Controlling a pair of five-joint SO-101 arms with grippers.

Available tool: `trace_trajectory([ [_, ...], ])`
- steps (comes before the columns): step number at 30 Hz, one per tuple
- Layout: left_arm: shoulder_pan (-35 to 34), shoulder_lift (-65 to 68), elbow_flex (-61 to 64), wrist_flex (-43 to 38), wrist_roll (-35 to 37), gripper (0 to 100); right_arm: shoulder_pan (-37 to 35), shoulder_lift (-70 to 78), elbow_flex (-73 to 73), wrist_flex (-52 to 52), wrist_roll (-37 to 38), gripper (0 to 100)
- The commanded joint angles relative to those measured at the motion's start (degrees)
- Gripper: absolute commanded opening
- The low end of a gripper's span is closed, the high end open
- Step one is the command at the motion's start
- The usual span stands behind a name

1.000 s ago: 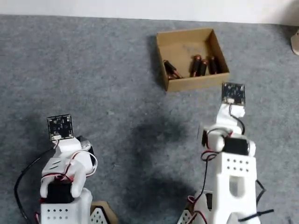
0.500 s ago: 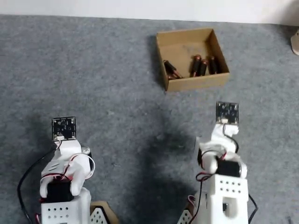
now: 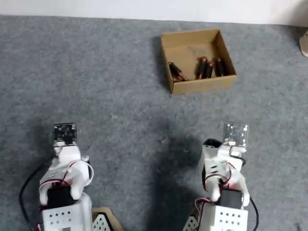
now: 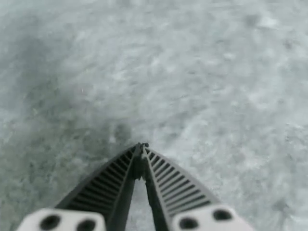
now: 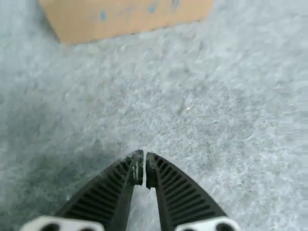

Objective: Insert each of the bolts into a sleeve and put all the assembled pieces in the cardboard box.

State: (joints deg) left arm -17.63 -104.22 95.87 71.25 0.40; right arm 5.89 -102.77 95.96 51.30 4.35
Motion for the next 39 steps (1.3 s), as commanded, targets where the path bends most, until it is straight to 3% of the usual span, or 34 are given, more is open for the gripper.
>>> trace_trajectory([
  [1, -2.07, -0.31, 1.27, 2.81, -2.29, 1, 0.48, -2.42, 5.32, 4.18, 0.88, 0.4],
  [5, -2.07, -0.31, 1.27, 5.98, -5.71, 1, 0.48, -1.1, 5.67, 4.7, 0.7, 0.4],
  [14, -2.33, -0.31, 1.27, 5.98, -5.8, 1, 0.48, -1.45, 5.58, 20.09, 0.88, 0.4],
  [39, -2.33, -0.31, 1.27, 5.89, -5.8, 1, 0.48, -1.45, 5.58, 19.65, 0.88, 0.4],
])
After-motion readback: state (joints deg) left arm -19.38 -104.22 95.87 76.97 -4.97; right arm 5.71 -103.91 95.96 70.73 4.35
